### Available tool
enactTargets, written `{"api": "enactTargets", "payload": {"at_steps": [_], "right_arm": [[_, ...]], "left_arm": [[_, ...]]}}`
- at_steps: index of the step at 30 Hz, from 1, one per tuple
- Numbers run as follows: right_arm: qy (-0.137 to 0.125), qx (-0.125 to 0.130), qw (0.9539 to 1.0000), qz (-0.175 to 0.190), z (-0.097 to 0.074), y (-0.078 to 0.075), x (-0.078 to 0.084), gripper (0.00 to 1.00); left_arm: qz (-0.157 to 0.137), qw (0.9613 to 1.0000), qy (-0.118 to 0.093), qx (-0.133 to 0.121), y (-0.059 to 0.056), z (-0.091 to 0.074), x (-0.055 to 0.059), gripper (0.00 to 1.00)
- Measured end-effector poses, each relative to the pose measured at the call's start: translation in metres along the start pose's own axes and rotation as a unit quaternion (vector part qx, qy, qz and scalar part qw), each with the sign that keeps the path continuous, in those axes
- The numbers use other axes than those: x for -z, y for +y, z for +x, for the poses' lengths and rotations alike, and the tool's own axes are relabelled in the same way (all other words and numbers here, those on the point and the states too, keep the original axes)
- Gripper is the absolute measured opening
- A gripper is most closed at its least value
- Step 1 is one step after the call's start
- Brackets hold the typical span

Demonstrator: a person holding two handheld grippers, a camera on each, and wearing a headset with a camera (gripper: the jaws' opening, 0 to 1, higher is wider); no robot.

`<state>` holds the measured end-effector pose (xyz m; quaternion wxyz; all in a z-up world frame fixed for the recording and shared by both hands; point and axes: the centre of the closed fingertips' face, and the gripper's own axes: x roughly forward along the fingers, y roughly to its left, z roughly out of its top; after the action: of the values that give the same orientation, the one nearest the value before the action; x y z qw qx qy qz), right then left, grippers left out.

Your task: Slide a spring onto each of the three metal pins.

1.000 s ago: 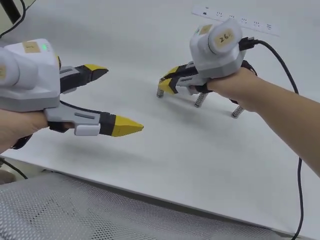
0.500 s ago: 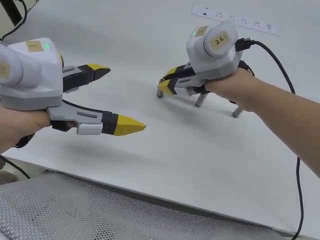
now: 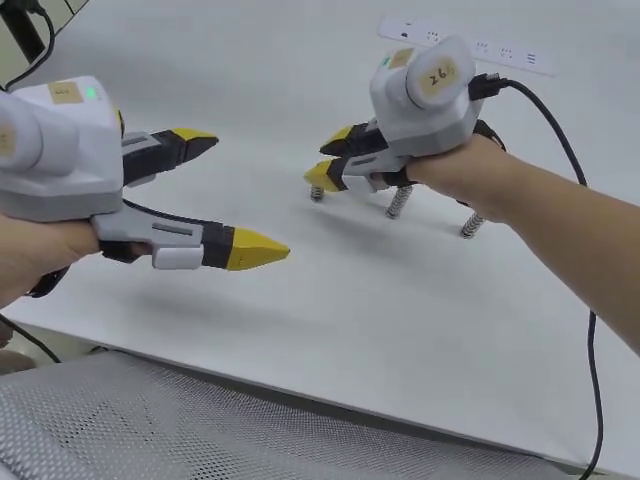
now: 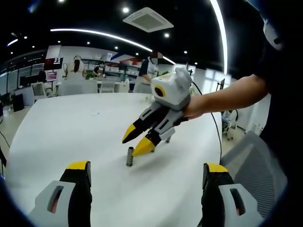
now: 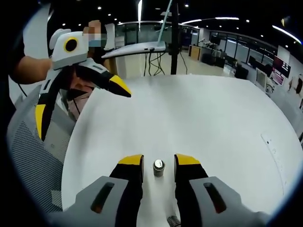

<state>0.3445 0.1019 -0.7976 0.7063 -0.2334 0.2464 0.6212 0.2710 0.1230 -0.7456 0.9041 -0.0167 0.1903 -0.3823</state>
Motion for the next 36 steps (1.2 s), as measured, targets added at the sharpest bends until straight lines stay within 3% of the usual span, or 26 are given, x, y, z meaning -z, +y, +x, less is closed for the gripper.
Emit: {"api": "enactTargets", "payload": {"at_steps": [22,36], "right_arm": [[-0.034,0.017,0.9993,0.004,-0.035,0.009,-0.006,0.54],[-0.081,0.046,0.9954,0.021,-0.078,0.012,-0.007,0.74]], "left_arm": [[0.006,0.9999,-0.001,0.01,-0.003,0.013,-0.012,0.98],[0.007,0.9998,-0.003,0.02,-0.007,0.02,-0.022,0.98]]}}
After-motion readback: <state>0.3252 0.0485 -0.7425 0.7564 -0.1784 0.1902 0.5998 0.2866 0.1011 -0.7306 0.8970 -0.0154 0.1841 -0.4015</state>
